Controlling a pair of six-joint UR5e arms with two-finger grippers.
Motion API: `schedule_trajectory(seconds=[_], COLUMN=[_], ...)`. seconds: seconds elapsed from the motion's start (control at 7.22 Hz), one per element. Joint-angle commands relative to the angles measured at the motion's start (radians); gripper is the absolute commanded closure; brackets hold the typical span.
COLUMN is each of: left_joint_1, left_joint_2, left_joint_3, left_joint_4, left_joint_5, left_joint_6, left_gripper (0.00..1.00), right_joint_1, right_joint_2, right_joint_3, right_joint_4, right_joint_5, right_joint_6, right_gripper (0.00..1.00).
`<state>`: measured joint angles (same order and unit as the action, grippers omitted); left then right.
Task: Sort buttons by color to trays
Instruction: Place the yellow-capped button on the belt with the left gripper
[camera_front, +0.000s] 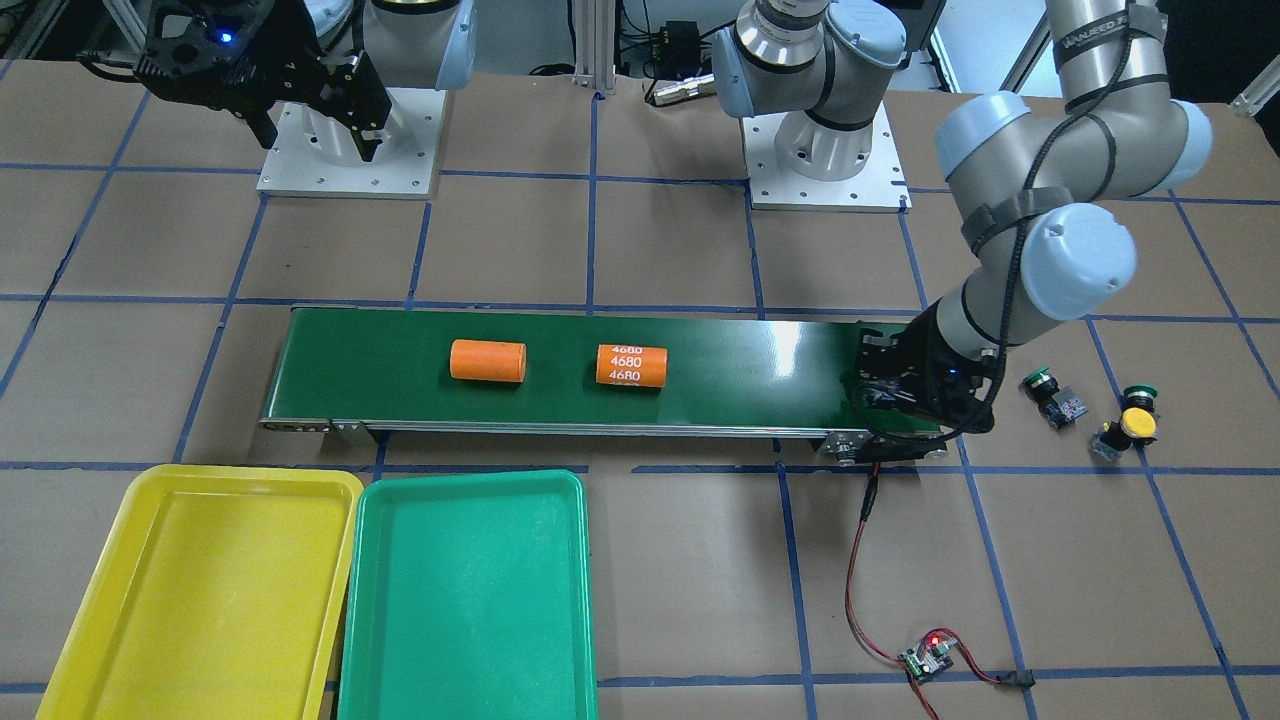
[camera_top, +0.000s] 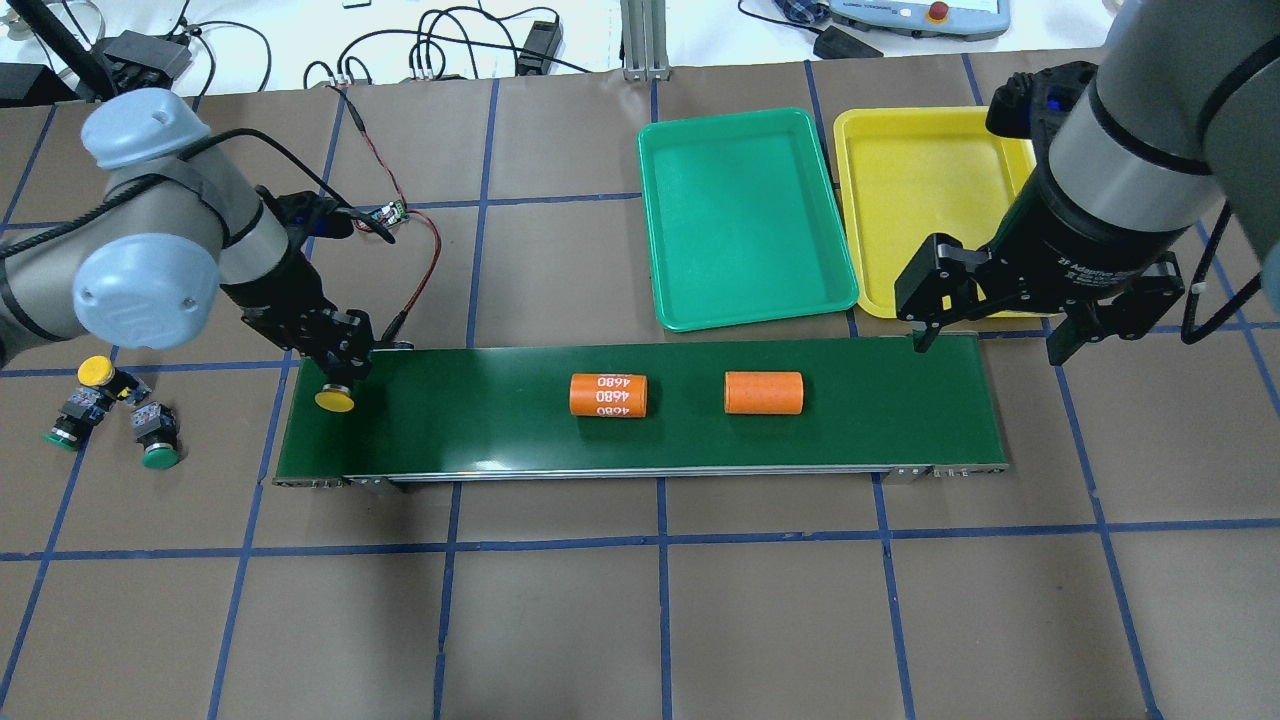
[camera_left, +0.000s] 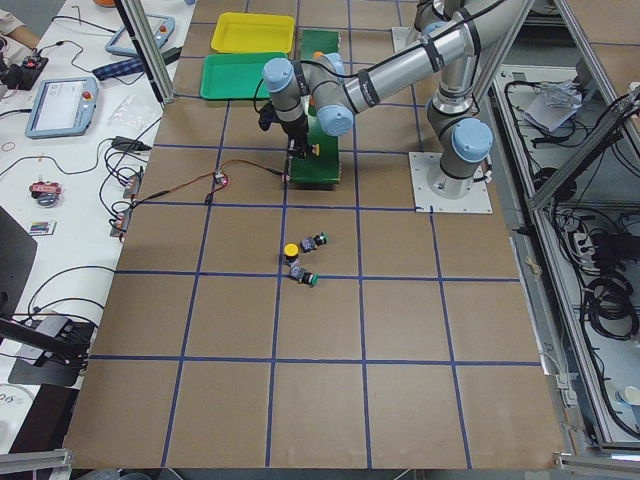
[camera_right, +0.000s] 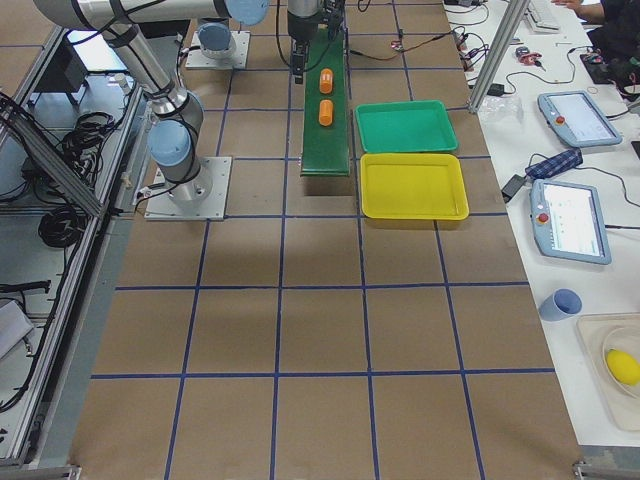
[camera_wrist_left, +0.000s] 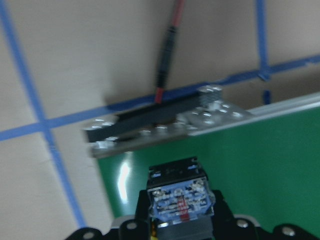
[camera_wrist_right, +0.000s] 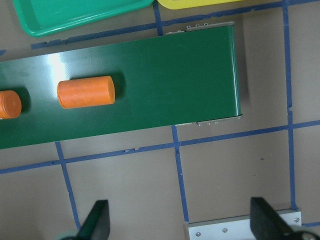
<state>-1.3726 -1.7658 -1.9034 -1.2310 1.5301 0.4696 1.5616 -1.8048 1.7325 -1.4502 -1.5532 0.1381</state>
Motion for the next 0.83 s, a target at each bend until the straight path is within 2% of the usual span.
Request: schedule_trajectory(seconds=[0.0, 0.14, 0.28, 0.55, 0.69], left_joint_1=[-0.066, -0.074, -0.074, -0.022, 0.122], left_joint_2=[-0.020, 0.000, 0.014, 0.044, 0.045], left_joint_3=[-0.042, -0.037, -0.031, 0.010, 0.074], left_joint_4=[0.061, 0.068, 0.068, 0.015, -0.040], left_joint_5=[-0.002, -0.004, -0.004, -0.002, -0.028], left_joint_6=[-0.073, -0.097, -0.097, -0.089, -0.042], left_gripper=[0.58, 0.16, 0.00, 0.00, 0.00], right_joint_1=[0.000, 0.000, 0.000, 0.000, 0.000], right_joint_2=[-0.001, -0.001, -0.001, -0.001, -0.001], right_joint_3=[0.001, 0.001, 0.001, 0.001, 0.002], right_joint_4=[-0.001, 0.001, -0.001, -0.001, 0.001], right_joint_5=[-0.001, -0.002, -0.001, -0.002, -0.004], right_joint_6=[0.000, -0.002, 0.000, 0.000, 0.000], right_gripper=[0.00, 0.00, 0.00, 0.00, 0.00])
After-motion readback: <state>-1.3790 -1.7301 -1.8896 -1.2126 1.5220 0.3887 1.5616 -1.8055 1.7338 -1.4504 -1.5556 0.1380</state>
